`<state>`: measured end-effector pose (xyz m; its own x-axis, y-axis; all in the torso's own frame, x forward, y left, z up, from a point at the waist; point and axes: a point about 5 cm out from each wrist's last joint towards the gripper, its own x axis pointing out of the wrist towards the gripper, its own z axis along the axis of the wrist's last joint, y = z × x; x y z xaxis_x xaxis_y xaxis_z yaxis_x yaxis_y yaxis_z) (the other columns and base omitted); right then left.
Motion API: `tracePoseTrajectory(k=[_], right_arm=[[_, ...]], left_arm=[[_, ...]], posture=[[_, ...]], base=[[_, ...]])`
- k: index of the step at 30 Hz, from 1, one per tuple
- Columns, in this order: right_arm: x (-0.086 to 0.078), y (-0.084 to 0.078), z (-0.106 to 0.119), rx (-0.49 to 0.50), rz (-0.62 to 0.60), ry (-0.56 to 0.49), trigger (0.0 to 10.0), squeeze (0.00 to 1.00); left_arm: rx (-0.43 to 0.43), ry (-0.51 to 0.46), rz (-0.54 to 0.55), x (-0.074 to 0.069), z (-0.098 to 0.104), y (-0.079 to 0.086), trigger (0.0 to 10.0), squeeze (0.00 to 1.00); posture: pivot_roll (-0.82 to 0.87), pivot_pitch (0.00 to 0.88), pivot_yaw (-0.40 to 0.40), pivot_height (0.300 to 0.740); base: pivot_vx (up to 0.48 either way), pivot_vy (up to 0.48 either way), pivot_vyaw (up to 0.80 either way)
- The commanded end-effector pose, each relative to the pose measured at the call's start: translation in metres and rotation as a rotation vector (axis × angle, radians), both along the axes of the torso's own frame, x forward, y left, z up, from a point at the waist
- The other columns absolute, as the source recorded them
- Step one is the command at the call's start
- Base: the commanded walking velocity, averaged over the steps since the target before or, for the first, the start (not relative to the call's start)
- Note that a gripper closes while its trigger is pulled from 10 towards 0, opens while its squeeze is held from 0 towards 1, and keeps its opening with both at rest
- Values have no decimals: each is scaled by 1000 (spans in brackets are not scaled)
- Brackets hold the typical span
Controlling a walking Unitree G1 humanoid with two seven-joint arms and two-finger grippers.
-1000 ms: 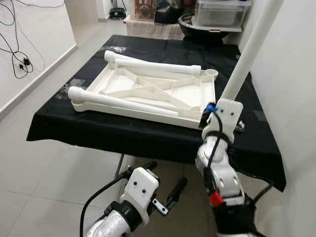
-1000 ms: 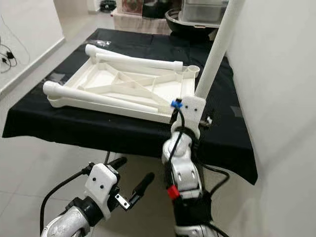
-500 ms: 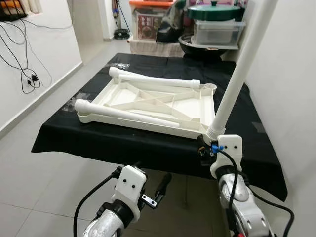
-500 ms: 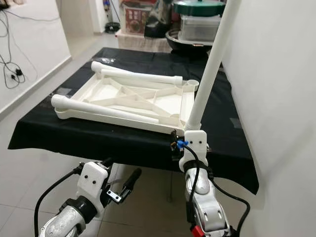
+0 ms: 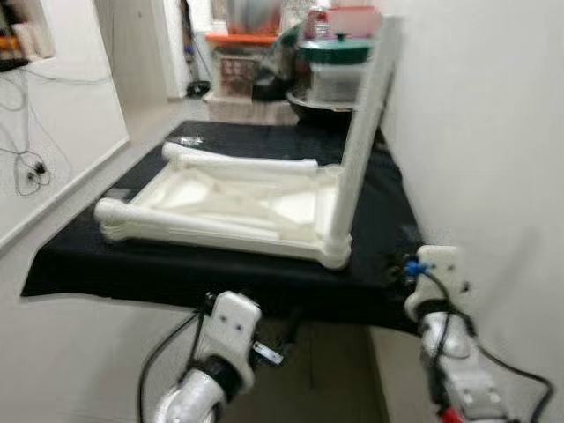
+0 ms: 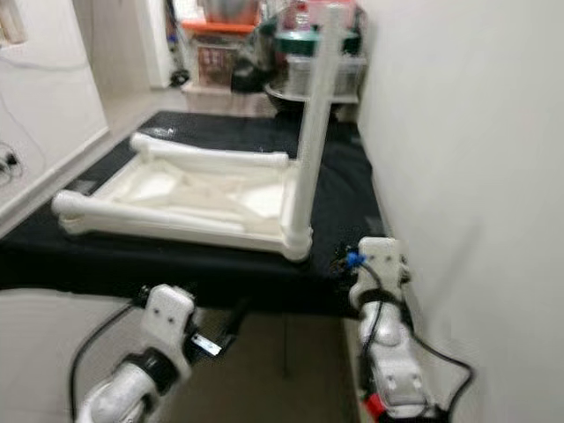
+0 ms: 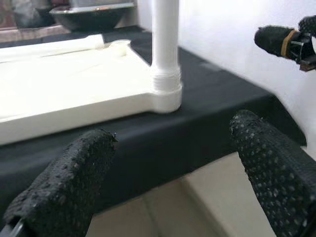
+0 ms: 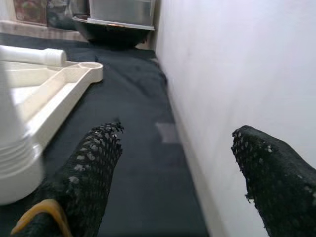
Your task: Building children table
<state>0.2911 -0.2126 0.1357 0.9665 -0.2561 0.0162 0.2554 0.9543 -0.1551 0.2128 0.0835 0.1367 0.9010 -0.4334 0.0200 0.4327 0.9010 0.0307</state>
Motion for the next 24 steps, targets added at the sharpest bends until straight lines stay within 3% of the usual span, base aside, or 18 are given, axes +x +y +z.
tracePoseTrajectory(k=[1, 11, 17, 18, 23, 24], right_arm=[[6, 9, 3, 5, 30, -13, 10000, 0], [15, 15, 9, 59, 123, -37, 10000, 0], [28, 2, 11, 107, 157, -36, 10000, 0], [36, -6, 13, 116, 212, -22, 10000, 0], [40, -8, 13, 150, 256, -9, 10000, 0], [44, -10, 16, 159, 334, -4, 10000, 1000]], left_arm=[[5, 16, 31, 2, -4, 6, 10000, 0], [-28, 32, 46, 2, -4, 6, 10000, 0], [-31, 30, 45, 2, -4, 5, 10000, 0], [-33, 31, 47, 1, -4, 5, 10000, 0], [-35, 31, 46, 1, -4, 5, 10000, 0], [-36, 32, 44, 0, -3, 5, 10000, 0]], posture=[[45, 27, -43, 740], [44, 39, -53, 740], [45, 46, -56, 740], [48, 50, -58, 740], [48, 54, -57, 740], [48, 61, -60, 740]], base=[[0, 0, 0], [0, 0, 0], [0, 0, 0], [0, 0, 0], [0, 0, 0], [0, 0, 0]])
